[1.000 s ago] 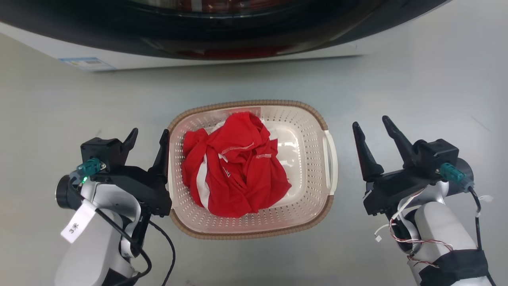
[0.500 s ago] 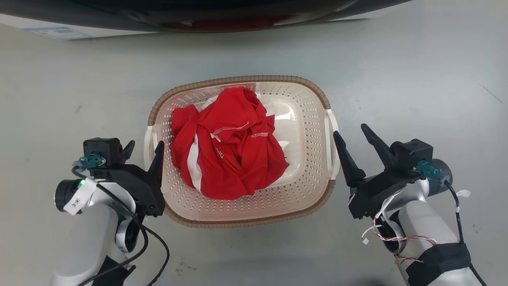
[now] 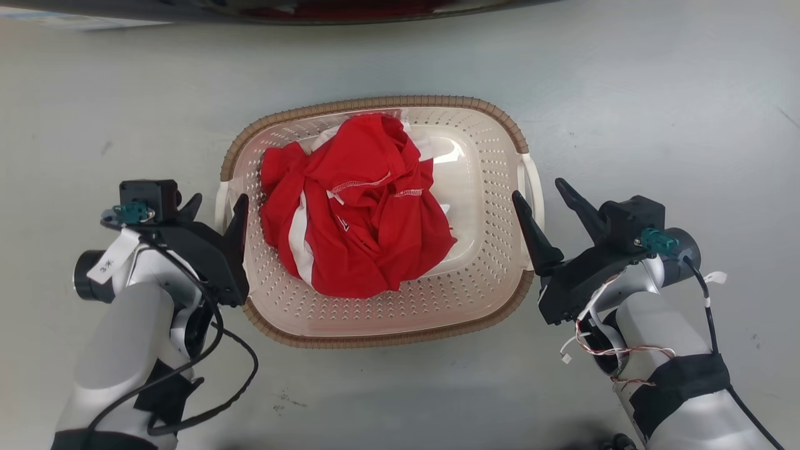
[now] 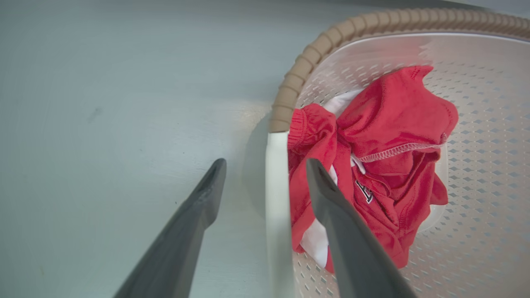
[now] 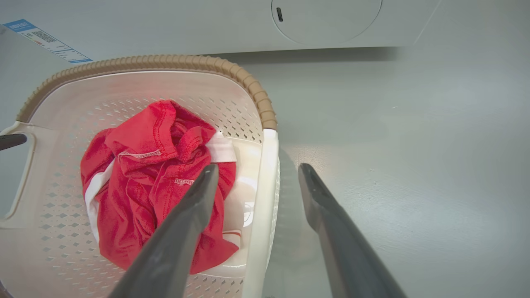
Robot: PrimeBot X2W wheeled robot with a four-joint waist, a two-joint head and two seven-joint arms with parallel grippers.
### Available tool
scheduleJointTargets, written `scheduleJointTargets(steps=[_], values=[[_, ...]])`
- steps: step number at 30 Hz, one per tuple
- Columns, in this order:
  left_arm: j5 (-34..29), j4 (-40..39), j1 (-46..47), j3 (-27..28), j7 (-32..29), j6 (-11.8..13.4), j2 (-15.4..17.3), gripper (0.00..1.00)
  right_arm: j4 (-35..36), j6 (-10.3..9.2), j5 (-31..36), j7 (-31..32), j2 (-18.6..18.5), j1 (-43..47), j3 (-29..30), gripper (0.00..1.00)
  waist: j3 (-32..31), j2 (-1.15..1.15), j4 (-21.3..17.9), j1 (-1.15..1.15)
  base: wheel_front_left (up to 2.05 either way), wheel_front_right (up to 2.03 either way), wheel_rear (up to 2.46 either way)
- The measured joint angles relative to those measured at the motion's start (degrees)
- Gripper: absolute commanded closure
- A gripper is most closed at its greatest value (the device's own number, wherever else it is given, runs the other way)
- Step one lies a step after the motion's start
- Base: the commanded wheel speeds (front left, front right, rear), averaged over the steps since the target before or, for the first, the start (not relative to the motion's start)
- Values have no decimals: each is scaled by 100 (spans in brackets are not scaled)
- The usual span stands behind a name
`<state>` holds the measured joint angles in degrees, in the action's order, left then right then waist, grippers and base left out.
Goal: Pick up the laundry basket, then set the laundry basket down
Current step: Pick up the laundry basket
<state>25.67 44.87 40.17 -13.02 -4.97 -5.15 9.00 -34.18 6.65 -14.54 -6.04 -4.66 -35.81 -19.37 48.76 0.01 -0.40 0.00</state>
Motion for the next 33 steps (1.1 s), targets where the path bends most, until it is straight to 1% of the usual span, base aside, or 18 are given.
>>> scheduleJointTargets(steps=[11, 14, 15, 16, 17, 18, 20, 22, 33], values=[[148, 625, 542, -97, -55, -143, -116, 0, -600, 40, -26, 138, 18, -424, -135, 0, 293, 0, 65, 0, 0, 0, 0], [160, 795, 582, -119, -55, -146, -153, 0, -750, 41, -65, 142, 21, -498, -152, 0, 329, 0, 81, 0, 0, 0, 0], [167, 853, 602, -131, -56, -147, -170, 6, -790, 41, -65, 142, 23, -521, -157, 9, 336, 0, 85, 0, 0, 0, 0], [181, 906, 630, -134, -57, -148, -185, 51, -827, 41, -66, 142, 26, -553, -169, 29, 342, 0, 90, 0, 0, 0, 0], [205, 960, 662, -142, -73, -151, -191, 96, -860, 41, -70, 142, 29, -594, -187, 60, 348, -1, 95, 0, 0, 0, 0], [207, 1005, 690, -152, -82, -151, -192, 100, -882, 41, -82, 142, 29, -630, -209, 100, 352, -1, 99, 0, 0, 0, 0], [209, 1071, 736, -185, -82, -197, -215, 100, -938, 41, -112, 140, 31, -698, -237, 100, 359, -1, 106, 0, 0, 0, 0], [233, 1144, 781, -189, -79, -189, -290, 100, -1001, -10, -138, 133, 79, -742, -233, 100, 360, -2, 114, -2, 0, 0, 0], [324, 1566, 918, -211, 38, -193, -406, 100, -1370, -9, -312, 35, 82, -904, -330, 100, 258, -1, 160, -1, 0, 0, 0]])
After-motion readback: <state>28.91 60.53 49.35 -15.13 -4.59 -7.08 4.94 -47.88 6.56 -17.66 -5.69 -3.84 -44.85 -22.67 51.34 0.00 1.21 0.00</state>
